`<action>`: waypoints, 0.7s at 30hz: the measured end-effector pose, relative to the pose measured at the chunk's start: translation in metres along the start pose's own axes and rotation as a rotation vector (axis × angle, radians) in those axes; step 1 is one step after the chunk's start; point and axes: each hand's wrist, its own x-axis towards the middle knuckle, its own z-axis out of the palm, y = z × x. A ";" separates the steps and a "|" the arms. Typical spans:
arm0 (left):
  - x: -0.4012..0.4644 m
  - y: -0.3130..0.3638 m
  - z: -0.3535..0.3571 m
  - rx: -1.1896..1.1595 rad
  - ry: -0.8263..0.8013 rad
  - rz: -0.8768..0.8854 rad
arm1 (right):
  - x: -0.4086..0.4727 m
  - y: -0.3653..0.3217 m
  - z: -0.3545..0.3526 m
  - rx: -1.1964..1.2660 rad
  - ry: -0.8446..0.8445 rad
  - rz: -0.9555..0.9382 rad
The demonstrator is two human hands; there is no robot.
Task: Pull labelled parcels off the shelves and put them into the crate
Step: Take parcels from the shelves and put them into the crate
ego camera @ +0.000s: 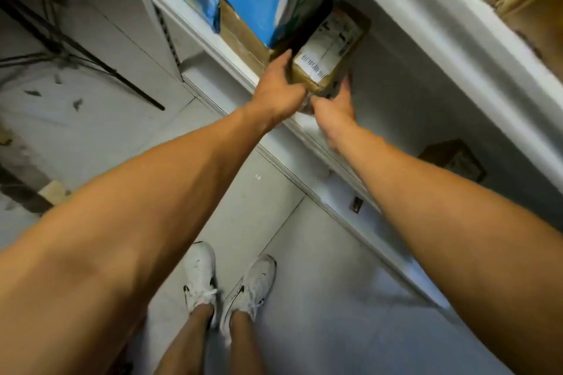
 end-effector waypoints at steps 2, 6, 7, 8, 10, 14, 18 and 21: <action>0.008 0.007 0.000 -0.036 -0.054 -0.009 | 0.004 -0.006 0.002 0.025 -0.008 0.020; 0.010 0.015 -0.009 -0.072 -0.101 -0.079 | -0.014 -0.026 -0.001 0.269 -0.013 0.146; 0.008 0.015 -0.012 -0.078 -0.098 -0.098 | -0.019 -0.023 -0.006 0.349 0.014 0.176; 0.006 0.012 -0.015 -0.073 -0.091 -0.116 | -0.025 -0.020 -0.012 0.407 0.039 0.192; 0.005 0.001 -0.019 -0.075 -0.092 -0.146 | -0.033 -0.007 -0.024 0.376 0.037 0.202; -0.007 -0.020 -0.016 -0.078 -0.200 -0.192 | -0.031 0.019 -0.022 0.358 -0.031 0.203; -0.008 -0.033 0.001 -0.192 -0.191 -0.271 | -0.021 0.022 -0.005 0.405 -0.105 0.199; -0.006 -0.030 0.001 -0.250 -0.185 -0.308 | -0.016 0.025 0.002 0.474 -0.084 0.220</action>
